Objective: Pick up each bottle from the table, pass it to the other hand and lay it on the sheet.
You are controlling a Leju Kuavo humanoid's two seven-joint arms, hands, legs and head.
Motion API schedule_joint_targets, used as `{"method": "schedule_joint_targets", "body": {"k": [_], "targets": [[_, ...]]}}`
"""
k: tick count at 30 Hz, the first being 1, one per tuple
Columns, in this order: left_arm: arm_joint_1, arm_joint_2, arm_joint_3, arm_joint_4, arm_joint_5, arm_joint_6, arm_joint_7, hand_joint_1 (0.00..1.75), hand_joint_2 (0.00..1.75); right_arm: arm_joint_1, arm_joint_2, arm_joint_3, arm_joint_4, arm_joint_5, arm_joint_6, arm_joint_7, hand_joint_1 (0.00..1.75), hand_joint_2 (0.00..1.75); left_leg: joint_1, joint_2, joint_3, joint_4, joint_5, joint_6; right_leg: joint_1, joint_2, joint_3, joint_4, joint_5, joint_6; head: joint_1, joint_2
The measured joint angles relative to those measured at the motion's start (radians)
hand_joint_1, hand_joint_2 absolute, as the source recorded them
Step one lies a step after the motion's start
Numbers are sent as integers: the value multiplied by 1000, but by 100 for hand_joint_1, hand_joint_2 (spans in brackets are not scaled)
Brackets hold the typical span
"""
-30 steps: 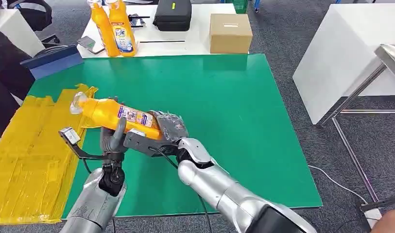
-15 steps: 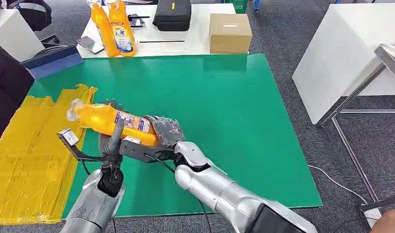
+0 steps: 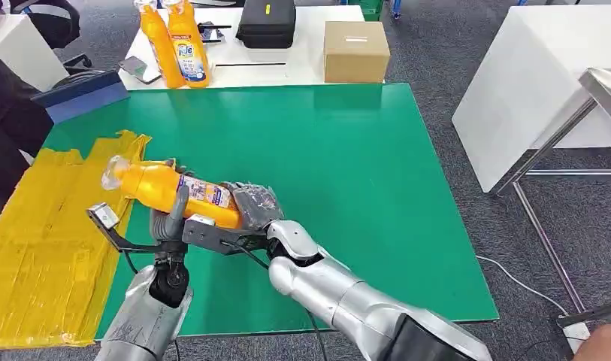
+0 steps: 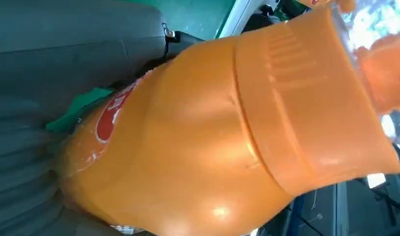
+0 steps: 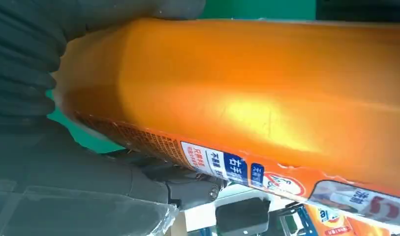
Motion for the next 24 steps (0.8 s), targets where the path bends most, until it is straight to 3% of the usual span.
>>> {"method": "schedule_joint_targets", "body": {"k": [24], "targets": [[40,-12,28,-61,0,6,34,175,175,-11,0,71,8,-56,-7,1,175,175,0,0,0,0,0,0,0,0,0,0,0,0,0,0]]}}
